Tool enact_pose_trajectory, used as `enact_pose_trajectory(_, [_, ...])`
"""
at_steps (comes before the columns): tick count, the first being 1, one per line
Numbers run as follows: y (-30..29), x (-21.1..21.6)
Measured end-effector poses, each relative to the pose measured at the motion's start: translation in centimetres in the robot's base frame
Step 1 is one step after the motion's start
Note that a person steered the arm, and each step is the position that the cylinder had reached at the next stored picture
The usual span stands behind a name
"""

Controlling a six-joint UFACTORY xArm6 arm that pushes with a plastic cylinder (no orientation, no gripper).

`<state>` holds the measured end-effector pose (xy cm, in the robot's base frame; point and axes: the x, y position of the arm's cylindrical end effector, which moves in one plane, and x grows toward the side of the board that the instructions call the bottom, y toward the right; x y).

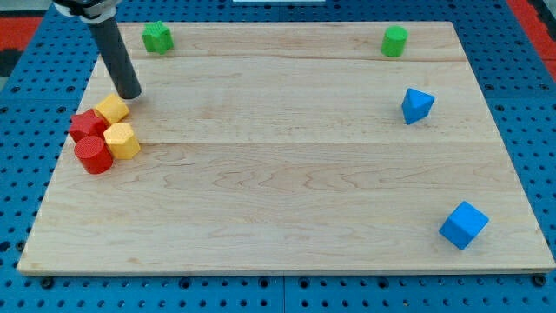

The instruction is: Move the green star horizontally to the blue triangle

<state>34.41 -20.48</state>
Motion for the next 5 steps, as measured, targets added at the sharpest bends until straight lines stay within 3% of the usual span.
enact_pose_trajectory(2, [-4.7,-10.6])
enact_pose_trajectory(3, [-1.9,-13.6])
enact_pose_trajectory(5, [20.5,-2.1])
